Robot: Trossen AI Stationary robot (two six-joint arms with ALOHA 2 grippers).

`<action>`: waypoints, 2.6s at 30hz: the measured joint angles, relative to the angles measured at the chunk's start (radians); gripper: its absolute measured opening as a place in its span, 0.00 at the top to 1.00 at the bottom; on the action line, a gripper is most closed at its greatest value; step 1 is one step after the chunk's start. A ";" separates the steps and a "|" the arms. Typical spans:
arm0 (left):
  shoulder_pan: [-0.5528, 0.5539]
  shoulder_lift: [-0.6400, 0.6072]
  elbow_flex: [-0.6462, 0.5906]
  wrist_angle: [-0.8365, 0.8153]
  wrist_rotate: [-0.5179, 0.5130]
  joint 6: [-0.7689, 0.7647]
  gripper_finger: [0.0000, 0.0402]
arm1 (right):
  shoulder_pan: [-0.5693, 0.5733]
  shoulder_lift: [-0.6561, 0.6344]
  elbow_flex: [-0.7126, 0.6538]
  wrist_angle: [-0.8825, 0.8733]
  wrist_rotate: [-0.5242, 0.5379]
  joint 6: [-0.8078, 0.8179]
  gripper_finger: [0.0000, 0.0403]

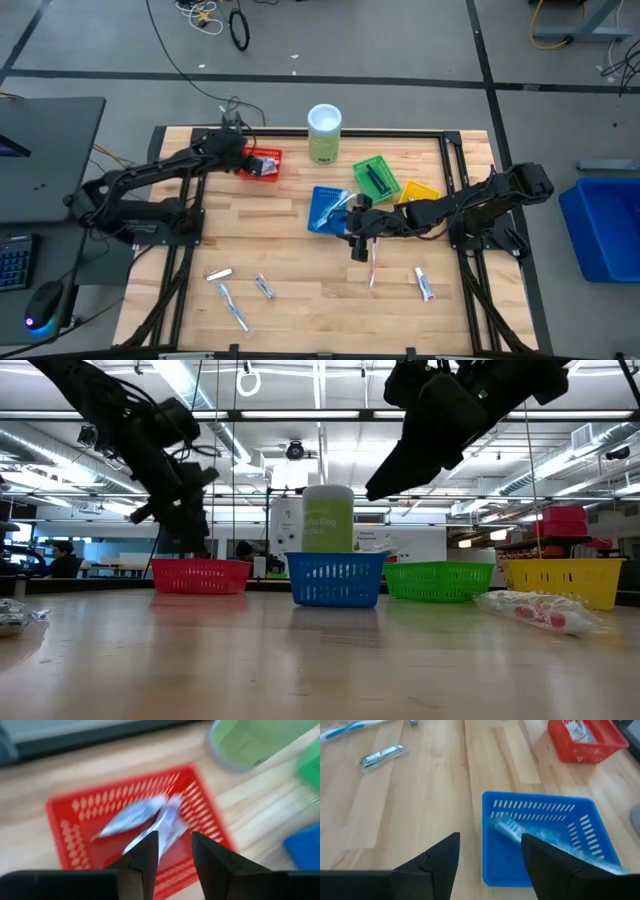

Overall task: Pick & Place Travel size toiletries
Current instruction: Put the orange toothbrush into the blue bin

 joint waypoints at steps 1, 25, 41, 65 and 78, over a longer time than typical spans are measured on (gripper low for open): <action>-0.005 -0.021 0.000 0.014 0.000 0.000 0.69 | 0.000 0.000 0.000 -0.010 0.000 0.011 0.45; -0.918 -0.039 0.002 0.422 -0.407 -0.001 0.69 | -0.002 0.001 0.000 0.010 -0.072 0.050 0.35; -1.013 0.450 0.001 1.035 -0.274 0.124 0.69 | 0.111 0.000 0.001 -0.214 -0.094 -0.063 0.47; -1.004 0.458 0.068 1.028 -0.302 0.176 0.69 | 0.190 -0.044 -0.084 -0.355 -0.219 -0.321 0.50; -1.004 0.459 0.069 1.030 -0.323 0.144 0.69 | 0.120 0.007 -0.250 -0.117 -0.210 -0.468 0.54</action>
